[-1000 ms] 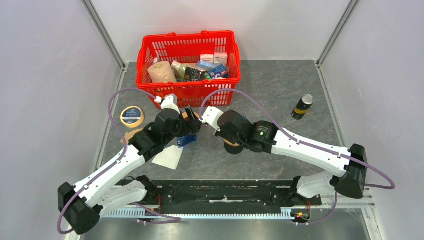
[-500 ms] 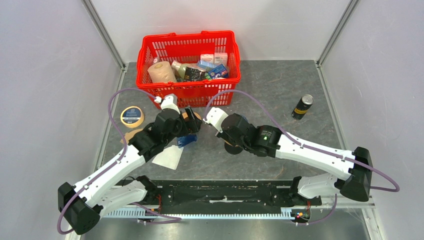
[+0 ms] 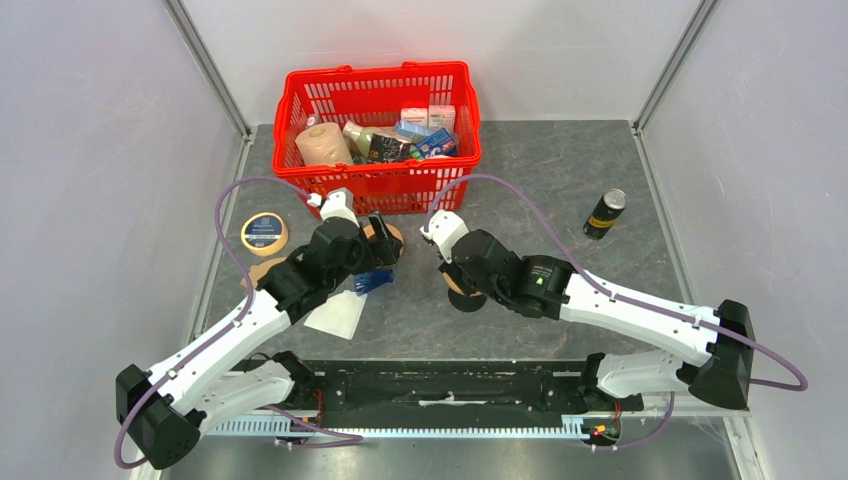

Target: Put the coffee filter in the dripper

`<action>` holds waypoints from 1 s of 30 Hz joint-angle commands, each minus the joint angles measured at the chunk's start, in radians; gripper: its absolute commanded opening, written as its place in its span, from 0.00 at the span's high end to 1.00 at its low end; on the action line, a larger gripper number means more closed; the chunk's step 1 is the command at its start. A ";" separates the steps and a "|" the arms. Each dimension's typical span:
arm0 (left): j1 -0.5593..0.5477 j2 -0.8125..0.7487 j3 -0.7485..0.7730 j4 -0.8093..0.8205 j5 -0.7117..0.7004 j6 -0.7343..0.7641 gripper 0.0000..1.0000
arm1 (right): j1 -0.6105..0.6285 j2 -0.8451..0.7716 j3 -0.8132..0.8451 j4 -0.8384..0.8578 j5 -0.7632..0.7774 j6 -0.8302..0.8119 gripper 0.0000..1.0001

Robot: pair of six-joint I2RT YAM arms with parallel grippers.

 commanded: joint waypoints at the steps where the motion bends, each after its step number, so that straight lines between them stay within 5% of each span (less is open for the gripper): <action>1: 0.005 -0.013 0.025 0.005 -0.027 0.016 0.04 | -0.008 0.043 -0.056 -0.091 -0.119 0.114 1.00; 30: 0.005 -0.034 0.021 -0.032 -0.055 0.012 0.04 | -0.124 0.038 -0.204 -0.023 -0.296 0.297 1.00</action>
